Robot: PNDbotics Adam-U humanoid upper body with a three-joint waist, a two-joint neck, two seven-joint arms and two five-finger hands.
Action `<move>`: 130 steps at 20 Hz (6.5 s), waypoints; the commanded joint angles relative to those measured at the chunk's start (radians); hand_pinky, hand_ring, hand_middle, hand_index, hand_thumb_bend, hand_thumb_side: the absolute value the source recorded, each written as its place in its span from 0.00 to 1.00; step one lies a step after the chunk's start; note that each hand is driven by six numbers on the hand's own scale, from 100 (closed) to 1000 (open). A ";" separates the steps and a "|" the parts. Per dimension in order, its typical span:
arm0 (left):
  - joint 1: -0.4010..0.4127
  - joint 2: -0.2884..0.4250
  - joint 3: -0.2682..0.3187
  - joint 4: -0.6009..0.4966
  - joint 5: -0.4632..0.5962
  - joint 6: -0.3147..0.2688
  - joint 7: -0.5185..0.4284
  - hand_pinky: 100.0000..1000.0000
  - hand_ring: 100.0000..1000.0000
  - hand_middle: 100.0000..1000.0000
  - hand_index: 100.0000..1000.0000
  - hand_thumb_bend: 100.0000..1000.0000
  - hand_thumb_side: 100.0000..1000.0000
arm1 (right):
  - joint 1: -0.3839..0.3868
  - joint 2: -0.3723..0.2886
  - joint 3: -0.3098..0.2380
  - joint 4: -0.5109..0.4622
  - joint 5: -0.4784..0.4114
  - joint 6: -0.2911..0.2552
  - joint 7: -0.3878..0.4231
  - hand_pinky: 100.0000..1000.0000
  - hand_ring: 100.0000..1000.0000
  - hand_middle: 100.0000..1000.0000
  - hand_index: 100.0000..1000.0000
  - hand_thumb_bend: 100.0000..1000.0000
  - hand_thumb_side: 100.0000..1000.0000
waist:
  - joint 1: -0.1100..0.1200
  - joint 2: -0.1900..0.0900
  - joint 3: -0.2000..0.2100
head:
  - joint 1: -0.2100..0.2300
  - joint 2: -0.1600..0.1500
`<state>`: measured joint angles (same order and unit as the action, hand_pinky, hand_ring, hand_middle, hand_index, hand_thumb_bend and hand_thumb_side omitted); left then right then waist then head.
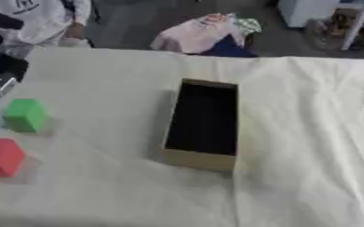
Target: Pick up objects on the table and place them in the box.
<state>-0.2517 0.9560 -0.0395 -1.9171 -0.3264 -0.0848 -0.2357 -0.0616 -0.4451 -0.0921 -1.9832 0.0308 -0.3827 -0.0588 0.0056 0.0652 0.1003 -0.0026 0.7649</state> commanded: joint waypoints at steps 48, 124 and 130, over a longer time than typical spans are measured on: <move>-0.008 0.166 -0.025 0.149 -0.302 -0.042 -0.599 0.95 0.88 0.87 1.00 0.85 0.30 | 0.004 -0.002 0.012 -0.017 0.006 0.022 0.027 0.83 0.79 0.68 0.86 0.00 0.93 | 0.011 0.003 0.006 | 0.036 0.005; -0.188 0.068 -0.159 0.341 -0.233 -0.089 -0.391 0.64 0.56 0.66 0.76 0.40 0.00 | 0.013 0.044 0.014 -0.017 -0.006 0.067 0.054 0.83 0.79 0.67 0.85 0.00 0.94 | 0.010 0.013 -0.026 | 0.064 0.005; -0.260 0.052 -0.186 0.280 -0.215 -0.087 -0.422 0.64 0.56 0.66 0.76 0.38 0.00 | 0.011 0.033 0.016 -0.017 -0.008 0.055 0.053 0.83 0.79 0.67 0.85 0.00 0.94 | 0.009 0.011 -0.028 | 0.066 0.005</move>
<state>-0.4925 0.9775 -0.2308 -1.6143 -0.5472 -0.1718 -0.6497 -0.0431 -0.3844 -0.0680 -1.9832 0.0236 -0.3213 -0.0049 0.0123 0.0863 0.0730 0.0601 0.7649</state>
